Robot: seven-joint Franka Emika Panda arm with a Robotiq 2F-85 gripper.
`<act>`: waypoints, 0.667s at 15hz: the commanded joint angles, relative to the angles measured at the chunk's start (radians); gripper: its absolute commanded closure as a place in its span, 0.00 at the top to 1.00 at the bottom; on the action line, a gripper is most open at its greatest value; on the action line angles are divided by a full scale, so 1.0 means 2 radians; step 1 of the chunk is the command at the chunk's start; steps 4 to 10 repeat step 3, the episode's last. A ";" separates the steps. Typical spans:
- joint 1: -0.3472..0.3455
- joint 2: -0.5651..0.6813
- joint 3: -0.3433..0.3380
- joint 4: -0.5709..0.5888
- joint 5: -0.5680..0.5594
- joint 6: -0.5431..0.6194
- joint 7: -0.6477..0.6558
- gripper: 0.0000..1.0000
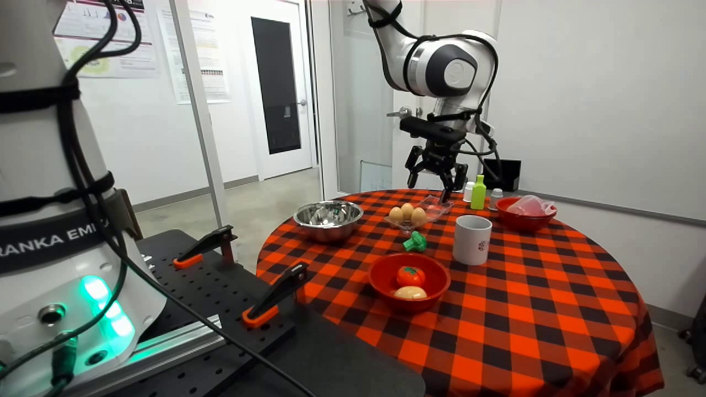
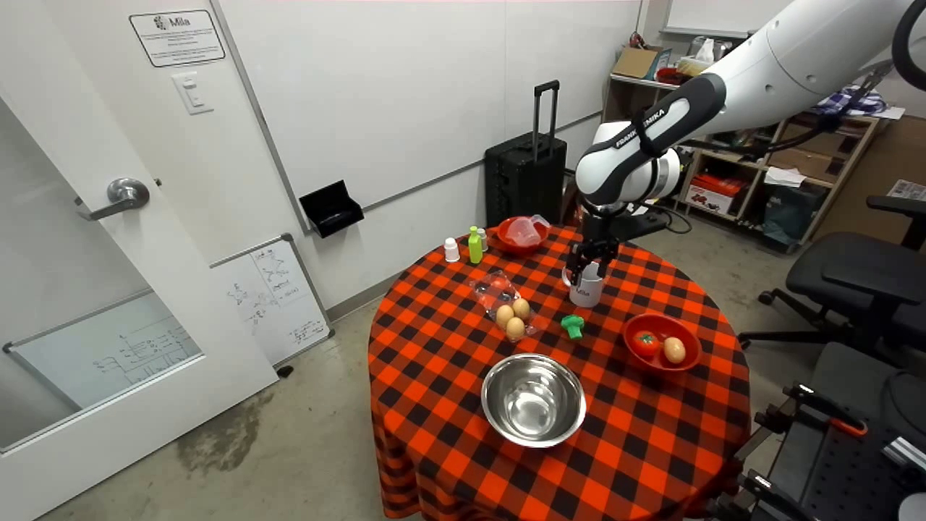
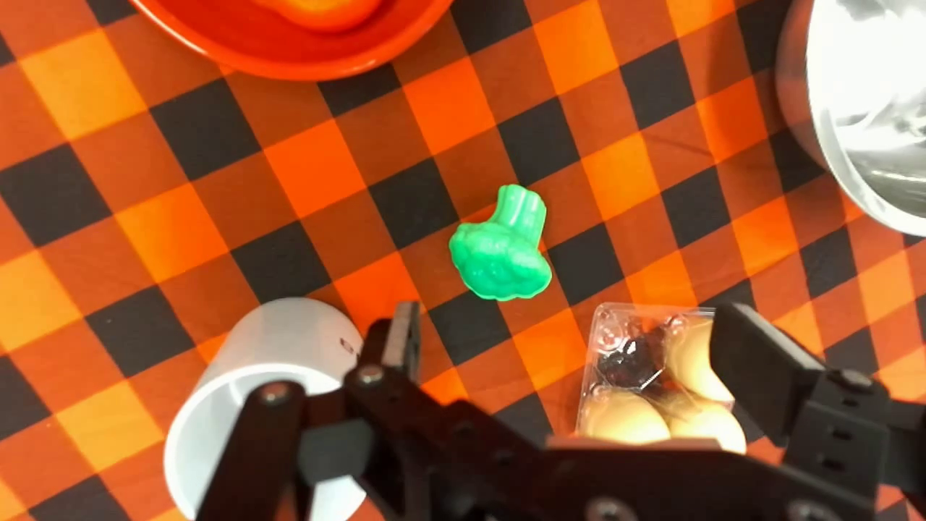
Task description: Take the plastic broccoli from the bowl and put it on the table
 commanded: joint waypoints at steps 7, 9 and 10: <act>0.004 0.000 -0.005 0.000 0.007 -0.003 -0.005 1.00; 0.004 0.000 -0.005 0.000 0.007 -0.003 -0.005 1.00; 0.004 0.000 -0.005 0.000 0.007 -0.003 -0.005 1.00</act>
